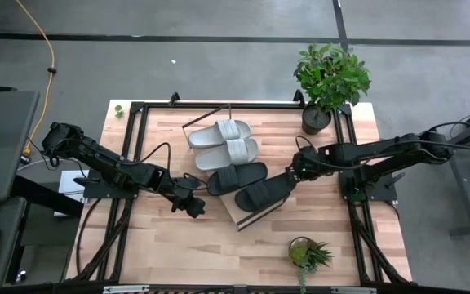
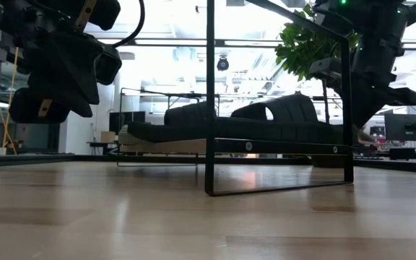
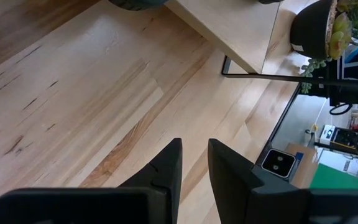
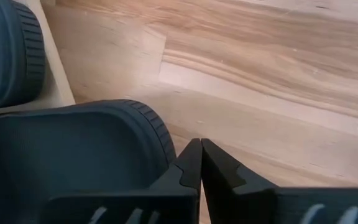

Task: Pick and place slides into the shelf
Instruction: Put the black slipper on the shelf

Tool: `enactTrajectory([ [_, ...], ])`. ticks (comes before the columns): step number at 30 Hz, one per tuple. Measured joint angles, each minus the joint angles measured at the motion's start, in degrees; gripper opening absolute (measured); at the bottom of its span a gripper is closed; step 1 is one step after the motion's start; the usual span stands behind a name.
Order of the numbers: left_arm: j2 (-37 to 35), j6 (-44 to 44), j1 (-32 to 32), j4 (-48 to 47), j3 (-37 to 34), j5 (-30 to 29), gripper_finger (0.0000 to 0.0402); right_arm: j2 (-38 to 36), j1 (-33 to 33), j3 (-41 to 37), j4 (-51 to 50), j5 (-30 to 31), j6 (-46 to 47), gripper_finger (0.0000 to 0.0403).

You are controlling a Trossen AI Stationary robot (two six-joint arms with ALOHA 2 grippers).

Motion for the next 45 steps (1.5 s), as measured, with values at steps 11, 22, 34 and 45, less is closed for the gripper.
enactTrajectory([
  [11,0.0,-0.01,0.0,0.02,0.0,0.0,0.0067,0.22,0.0,0.0,6.62,-3.23,-4.06,0.0],
  [22,0.0,-0.01,0.0,0.01,0.0,0.0,0.0067,0.22,0.0,0.0,8.31,-5.62,-4.08,0.0],
  [34,0.0,0.02,0.0,0.01,0.0,0.0,0.0067,0.22,0.03,0.0,12.31,-8.06,-4.55,0.0],
  [45,0.0,0.02,0.0,0.01,0.0,0.46,0.0067,0.4,0.02,0.0,9.44,-5.08,-2.24,0.0],
])
